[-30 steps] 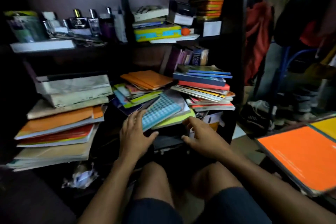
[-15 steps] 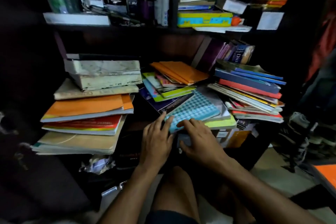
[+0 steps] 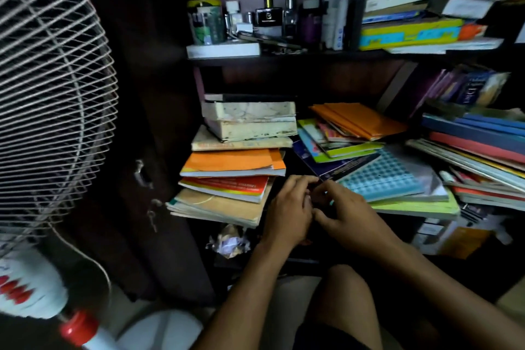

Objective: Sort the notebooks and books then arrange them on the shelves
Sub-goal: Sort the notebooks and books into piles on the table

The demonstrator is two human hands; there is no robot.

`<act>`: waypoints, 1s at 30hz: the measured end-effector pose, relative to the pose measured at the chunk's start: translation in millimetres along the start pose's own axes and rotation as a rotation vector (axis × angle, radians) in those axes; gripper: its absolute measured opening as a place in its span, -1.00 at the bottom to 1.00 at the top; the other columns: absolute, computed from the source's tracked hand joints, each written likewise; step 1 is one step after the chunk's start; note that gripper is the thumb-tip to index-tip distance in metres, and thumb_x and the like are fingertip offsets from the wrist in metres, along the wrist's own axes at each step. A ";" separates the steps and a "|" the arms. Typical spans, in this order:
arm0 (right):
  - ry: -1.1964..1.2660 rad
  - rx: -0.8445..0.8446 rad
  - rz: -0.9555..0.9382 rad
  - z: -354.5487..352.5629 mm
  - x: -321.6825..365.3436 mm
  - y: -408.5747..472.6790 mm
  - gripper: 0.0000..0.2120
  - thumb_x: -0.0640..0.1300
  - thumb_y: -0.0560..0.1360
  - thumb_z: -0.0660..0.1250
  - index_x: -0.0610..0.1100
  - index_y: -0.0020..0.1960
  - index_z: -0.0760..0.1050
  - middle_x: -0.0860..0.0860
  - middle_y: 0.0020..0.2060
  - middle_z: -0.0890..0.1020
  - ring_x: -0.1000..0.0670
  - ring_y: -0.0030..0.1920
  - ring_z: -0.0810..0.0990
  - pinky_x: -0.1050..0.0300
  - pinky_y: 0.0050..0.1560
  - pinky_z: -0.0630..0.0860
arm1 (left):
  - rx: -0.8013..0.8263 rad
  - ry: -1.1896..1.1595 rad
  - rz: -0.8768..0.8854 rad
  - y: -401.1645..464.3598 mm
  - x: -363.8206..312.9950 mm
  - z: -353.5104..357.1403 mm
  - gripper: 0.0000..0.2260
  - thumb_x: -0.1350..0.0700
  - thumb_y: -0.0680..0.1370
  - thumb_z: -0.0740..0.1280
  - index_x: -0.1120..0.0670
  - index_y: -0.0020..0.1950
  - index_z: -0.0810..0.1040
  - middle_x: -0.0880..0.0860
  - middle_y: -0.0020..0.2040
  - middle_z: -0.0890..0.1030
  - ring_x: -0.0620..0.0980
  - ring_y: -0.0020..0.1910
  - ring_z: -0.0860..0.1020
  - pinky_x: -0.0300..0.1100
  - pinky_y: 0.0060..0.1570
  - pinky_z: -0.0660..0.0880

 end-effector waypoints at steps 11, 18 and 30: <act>0.771 0.291 0.589 57.5 51.8 12.3 -0.53 0.21 0.55 0.35 -0.10 0.28 0.44 -0.18 0.10 0.61 -0.13 0.03 0.67 -0.03 0.00 0.65 | -0.688 -0.028 -0.346 -76.1 64.9 -128.5 -0.71 -0.03 0.46 0.32 -0.01 0.15 0.56 -0.04 0.10 0.55 0.06 0.09 0.55 -0.03 0.16 0.48; 1.064 0.277 0.685 104.8 82.6 42.5 -0.44 0.26 0.51 0.34 -0.09 0.32 0.38 -0.21 0.12 0.63 -0.21 -0.01 0.72 -0.20 0.08 0.64 | -0.316 -1.255 -1.027 -58.7 91.2 -134.4 -0.67 -0.15 0.54 0.39 0.00 0.21 0.50 0.18 0.24 0.55 0.23 0.20 0.55 0.23 0.10 0.55; -0.197 -0.307 -0.206 89.0 96.0 26.3 -0.64 0.10 0.57 0.25 -0.08 0.26 0.39 -0.04 0.13 0.49 -0.11 0.04 0.45 0.00 -0.05 0.36 | -0.570 -1.208 -1.017 -41.3 96.3 -102.4 -0.47 0.05 0.50 0.51 0.11 0.40 0.43 0.23 0.26 0.59 0.15 0.09 0.64 -0.03 -0.31 0.62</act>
Point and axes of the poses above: each hand's wrist, its own y-axis towards the middle knuckle, its own z-axis out of the palm, x = y × z, the point moved 1 cm from there along y, towards the middle knuckle
